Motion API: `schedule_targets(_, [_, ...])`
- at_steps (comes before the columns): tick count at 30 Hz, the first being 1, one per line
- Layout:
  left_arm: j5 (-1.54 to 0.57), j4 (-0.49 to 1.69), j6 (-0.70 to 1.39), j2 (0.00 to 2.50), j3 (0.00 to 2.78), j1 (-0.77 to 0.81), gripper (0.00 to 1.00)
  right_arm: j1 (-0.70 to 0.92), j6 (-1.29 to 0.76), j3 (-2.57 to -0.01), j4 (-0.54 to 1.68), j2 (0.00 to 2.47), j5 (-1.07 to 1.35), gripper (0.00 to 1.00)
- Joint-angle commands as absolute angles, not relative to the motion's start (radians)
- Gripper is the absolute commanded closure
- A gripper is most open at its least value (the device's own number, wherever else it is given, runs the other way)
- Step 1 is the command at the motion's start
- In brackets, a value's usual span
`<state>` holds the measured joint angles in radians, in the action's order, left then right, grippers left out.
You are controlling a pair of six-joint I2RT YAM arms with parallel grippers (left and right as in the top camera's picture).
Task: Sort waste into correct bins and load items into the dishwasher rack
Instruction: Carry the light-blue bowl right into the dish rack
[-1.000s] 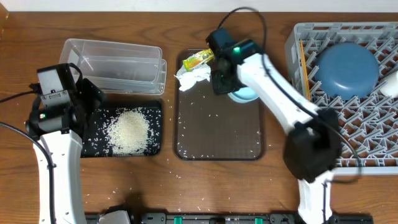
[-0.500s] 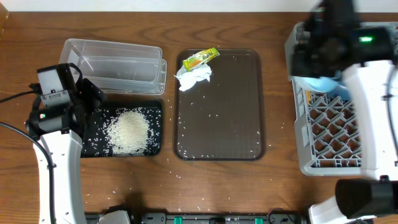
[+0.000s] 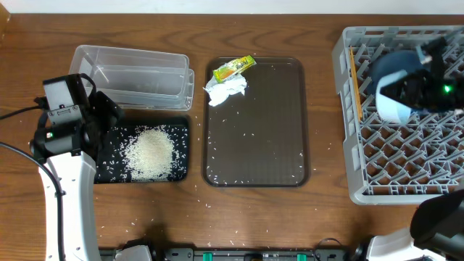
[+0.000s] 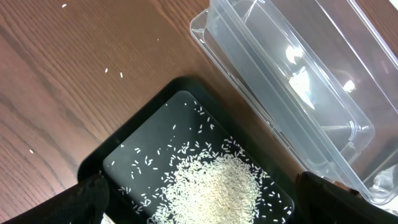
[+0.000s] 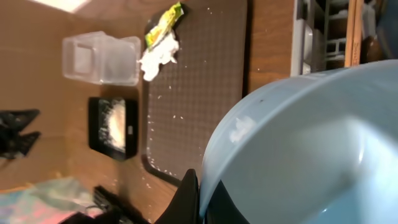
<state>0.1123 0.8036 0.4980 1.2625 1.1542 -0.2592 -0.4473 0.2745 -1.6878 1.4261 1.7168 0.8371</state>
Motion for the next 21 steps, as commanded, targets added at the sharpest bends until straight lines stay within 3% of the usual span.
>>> schedule_targets(1, [0.132,0.803,0.499,1.269,1.165,-0.263,0.02,-0.51,0.38,-1.595,1.394,1.708,1.001,0.99])
schedule_targets(11, [0.132,0.803,0.499,1.269,1.165,-0.263,0.02,-0.637,0.424,-1.306,1.145,1.708,1.216,0.99])
schedule_targets(21, [0.132,0.803,0.499,1.269,1.165,-0.263,0.02,-0.642,0.402,-1.226,1.05,1.71,1.331,0.99])
